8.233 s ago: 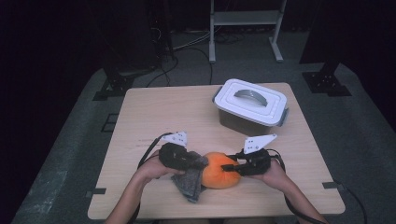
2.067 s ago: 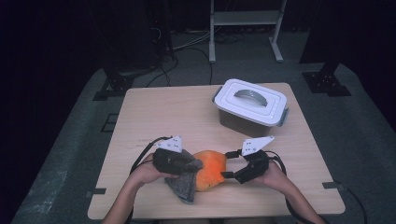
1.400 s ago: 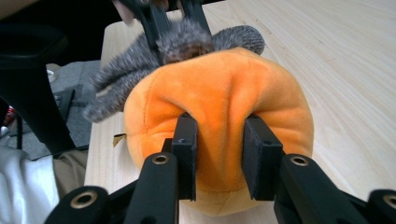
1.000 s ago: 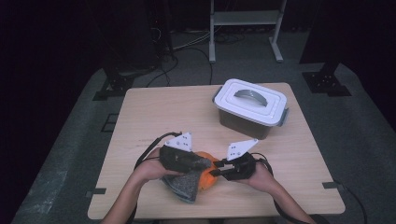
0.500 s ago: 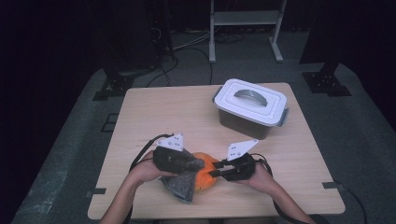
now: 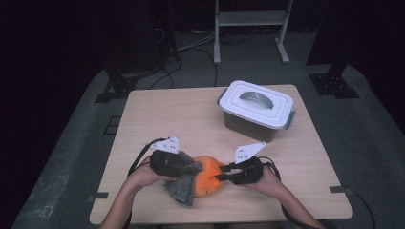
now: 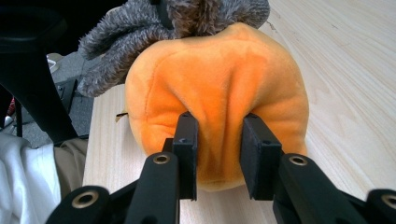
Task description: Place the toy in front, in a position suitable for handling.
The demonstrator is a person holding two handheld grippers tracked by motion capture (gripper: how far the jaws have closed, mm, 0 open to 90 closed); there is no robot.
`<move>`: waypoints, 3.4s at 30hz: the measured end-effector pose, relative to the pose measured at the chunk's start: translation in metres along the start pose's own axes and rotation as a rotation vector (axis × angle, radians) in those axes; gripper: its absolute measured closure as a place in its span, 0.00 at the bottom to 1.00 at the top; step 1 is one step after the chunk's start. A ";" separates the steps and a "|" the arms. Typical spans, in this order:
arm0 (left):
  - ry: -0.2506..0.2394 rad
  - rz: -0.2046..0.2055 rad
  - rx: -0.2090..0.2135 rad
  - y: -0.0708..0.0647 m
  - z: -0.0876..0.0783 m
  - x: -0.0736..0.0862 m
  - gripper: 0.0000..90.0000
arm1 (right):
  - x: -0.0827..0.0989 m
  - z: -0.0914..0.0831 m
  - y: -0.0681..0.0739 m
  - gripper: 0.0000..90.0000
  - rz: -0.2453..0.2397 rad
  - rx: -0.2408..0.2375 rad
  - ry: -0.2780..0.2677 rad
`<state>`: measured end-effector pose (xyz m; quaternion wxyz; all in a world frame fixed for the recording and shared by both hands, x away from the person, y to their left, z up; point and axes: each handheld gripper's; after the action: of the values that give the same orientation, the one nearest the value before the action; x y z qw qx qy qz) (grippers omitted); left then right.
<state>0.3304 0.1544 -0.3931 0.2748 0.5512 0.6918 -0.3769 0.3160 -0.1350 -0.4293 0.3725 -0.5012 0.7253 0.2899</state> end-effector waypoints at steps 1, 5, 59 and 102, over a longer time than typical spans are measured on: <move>0.001 0.000 0.000 0.000 0.001 -0.001 0.82 | 0.000 0.000 0.000 0.76 0.001 0.000 0.001; 0.006 0.004 0.002 0.000 0.002 -0.002 0.82 | 0.002 -0.001 -0.001 0.76 0.004 -0.001 0.002; -0.004 -0.009 0.038 -0.003 0.024 0.005 0.80 | 0.008 -0.021 -0.003 0.30 -0.024 0.016 0.013; 0.009 -0.070 0.029 0.019 0.024 0.014 0.79 | 0.027 -0.034 -0.013 0.67 -0.116 0.049 0.011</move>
<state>0.3446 0.1446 -0.4221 0.2505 0.5324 0.7061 -0.3940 0.3139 -0.1806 -0.4335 0.3970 -0.5348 0.7038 0.2471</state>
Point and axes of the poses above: each handheld gripper's, and its own axes: z roughly forward along the jaws, x roughly out of its underside, y roughly to its left, and after that the axes turned 6 degrees about x, right-handed
